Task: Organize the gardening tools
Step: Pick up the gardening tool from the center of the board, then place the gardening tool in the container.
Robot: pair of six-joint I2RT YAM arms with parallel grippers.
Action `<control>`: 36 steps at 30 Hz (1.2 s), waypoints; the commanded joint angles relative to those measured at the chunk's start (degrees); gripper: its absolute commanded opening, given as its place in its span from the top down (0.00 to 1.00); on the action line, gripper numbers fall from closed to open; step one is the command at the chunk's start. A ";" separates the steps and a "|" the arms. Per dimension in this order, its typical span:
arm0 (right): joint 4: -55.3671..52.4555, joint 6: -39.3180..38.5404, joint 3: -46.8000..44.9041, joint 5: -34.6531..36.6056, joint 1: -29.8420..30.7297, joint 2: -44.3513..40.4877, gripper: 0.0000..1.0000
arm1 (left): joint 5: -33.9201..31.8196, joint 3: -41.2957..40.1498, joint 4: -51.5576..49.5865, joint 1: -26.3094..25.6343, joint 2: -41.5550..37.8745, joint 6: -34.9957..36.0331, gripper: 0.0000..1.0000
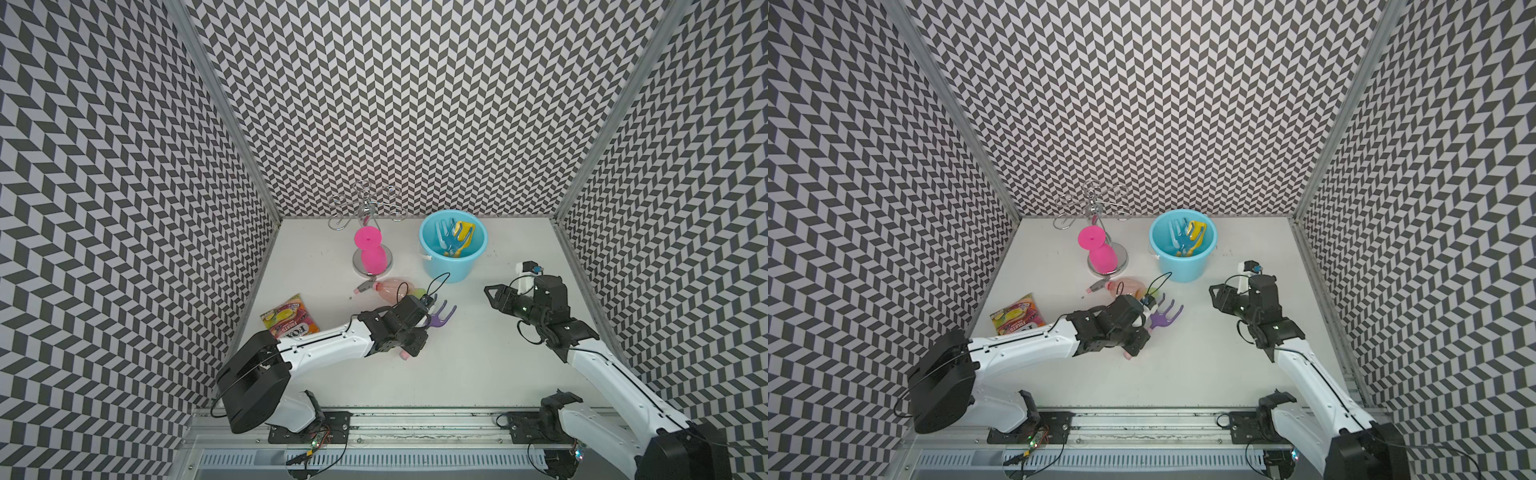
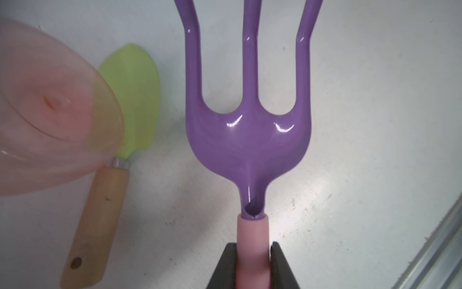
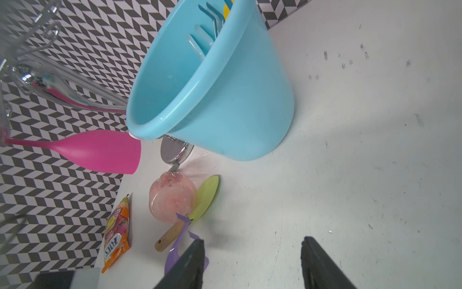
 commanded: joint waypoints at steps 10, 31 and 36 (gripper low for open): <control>5.86 -1.37 3.90 -14.32 0.01 -4.80 0.36 | 0.93 6.39 7.54 -0.28 -5.86 1.74 1.00; 24.12 5.01 7.11 -25.05 8.15 0.31 0.34 | 1.20 15.23 17.67 -1.16 -2.03 1.96 1.00; 27.55 7.47 7.35 -25.93 8.25 1.97 0.38 | 1.25 13.95 19.08 -1.68 -3.02 1.62 1.00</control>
